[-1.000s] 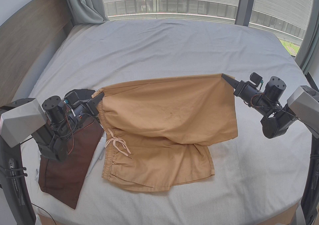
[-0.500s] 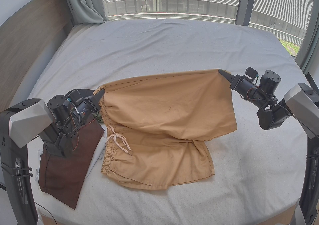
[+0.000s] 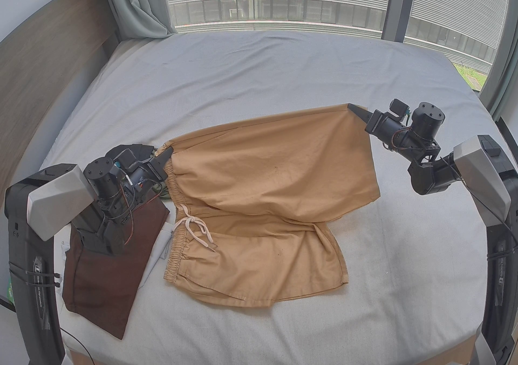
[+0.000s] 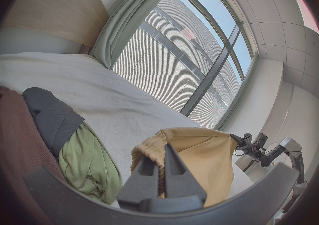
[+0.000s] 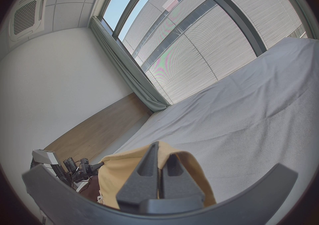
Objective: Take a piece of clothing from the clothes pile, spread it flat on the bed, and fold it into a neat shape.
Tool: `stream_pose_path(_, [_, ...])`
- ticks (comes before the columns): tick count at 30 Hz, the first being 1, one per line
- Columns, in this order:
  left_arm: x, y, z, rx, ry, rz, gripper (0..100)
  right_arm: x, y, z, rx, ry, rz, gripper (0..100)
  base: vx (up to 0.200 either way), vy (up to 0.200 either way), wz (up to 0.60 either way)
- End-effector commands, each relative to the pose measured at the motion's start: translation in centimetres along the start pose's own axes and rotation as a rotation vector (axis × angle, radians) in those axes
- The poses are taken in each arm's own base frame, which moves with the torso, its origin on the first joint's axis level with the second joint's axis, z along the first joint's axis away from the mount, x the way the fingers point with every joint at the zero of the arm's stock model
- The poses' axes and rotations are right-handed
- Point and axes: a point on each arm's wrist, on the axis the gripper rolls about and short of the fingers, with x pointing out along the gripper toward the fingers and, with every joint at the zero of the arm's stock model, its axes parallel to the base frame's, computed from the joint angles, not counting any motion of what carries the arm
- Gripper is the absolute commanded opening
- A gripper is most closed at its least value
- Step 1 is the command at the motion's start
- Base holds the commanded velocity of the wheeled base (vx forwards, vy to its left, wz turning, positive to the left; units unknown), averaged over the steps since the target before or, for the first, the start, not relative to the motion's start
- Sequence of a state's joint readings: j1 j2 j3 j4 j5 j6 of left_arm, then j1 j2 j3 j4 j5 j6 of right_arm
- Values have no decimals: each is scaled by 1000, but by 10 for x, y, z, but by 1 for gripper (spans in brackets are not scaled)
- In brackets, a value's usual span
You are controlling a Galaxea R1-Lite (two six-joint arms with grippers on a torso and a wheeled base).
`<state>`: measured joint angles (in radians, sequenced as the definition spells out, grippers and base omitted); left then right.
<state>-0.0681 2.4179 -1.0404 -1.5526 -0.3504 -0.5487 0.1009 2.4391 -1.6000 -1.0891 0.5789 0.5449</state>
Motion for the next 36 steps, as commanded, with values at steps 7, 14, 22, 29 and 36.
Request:
stream_pose_path(7, [6, 8, -7, -21, -2, 2, 0, 15, -17, -16, 10, 14, -2, 0, 0, 0, 0])
stream_pose_path(14, [10, 11, -7, -22, -24, 10, 0, 20, -19, -14, 4, 7, 3, 0, 0, 0, 0])
stream_pose_path(22, [16, 9, -7, -39, -39, -6, 100, 21, -21, -15, 11, 5, -25, 100, 0, 0, 0])
stream_pose_path(29, [15, 9, -8, -77, -40, 8, 100, 19, -23, -22, 20, -1, -73, 100, 0, 0, 0])
stream_pose_path(36, [5, 11, -11, -88, -13, 37, 100, 12, 1, -23, 39, 33, -62, 100, 0, 0, 0])
